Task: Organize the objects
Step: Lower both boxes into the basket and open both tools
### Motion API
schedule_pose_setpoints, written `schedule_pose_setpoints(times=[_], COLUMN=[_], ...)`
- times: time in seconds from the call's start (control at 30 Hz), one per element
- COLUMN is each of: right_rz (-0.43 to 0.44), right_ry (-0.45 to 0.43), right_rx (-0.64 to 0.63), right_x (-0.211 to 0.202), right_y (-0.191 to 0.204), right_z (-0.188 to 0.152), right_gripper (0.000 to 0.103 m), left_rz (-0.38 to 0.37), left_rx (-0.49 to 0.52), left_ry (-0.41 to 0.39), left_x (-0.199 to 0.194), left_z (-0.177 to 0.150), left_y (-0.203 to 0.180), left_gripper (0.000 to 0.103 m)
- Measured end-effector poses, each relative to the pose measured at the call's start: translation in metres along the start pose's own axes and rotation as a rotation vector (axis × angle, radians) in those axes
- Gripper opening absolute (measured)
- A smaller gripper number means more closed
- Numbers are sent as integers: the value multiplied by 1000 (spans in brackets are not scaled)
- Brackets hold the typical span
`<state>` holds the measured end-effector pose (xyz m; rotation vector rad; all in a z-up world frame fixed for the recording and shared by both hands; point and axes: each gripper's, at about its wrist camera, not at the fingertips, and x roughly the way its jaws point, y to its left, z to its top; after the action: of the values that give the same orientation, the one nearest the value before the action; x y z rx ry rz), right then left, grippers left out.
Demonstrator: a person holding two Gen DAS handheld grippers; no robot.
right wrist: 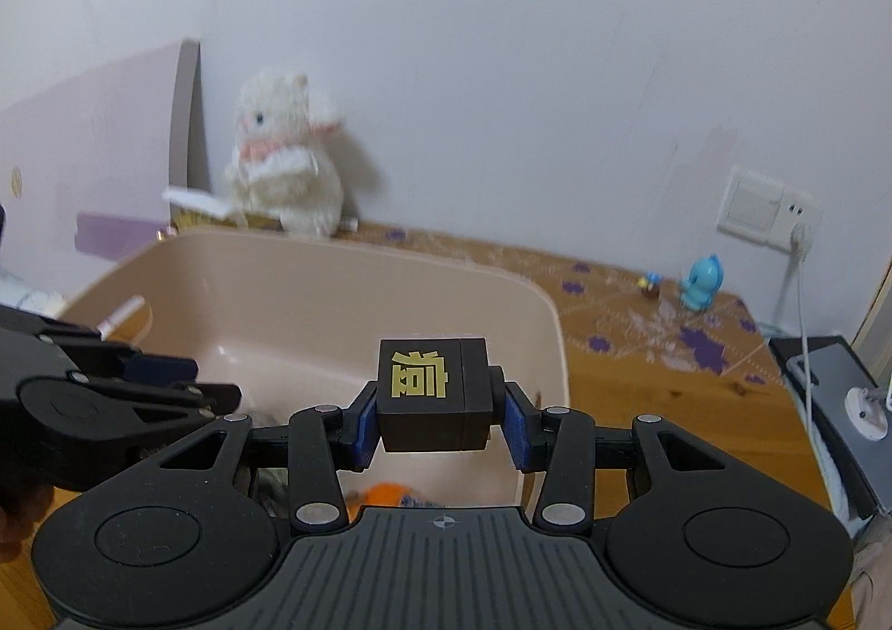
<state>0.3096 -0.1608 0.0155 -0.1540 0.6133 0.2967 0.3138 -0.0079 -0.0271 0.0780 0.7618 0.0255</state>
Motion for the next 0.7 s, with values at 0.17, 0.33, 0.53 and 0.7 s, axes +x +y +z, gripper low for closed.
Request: schedule_pose_setpoints(times=[0.17, 0.33, 0.53, 0.7], right_rz=[10, 7, 7, 3], right_ry=[42, 14, -1, -13], right_rx=[21, 31, 57, 72], right_x=[7, -7, -27, -47], right_y=[-1, 0, -4, -4], right_z=[-5, -2, -1, -3], right_gripper=[59, 79, 90, 94], left_rz=[-4, 22, 34, 31], left_rx=[3, -10, -14, -20], left_ry=[14, -1, -5, -21], left_x=[-1, -11, -26, -44], left_z=[-1, -2, -4, -8], left_y=[0, 1, 1, 0], left_gripper=[34, 77, 80, 80])
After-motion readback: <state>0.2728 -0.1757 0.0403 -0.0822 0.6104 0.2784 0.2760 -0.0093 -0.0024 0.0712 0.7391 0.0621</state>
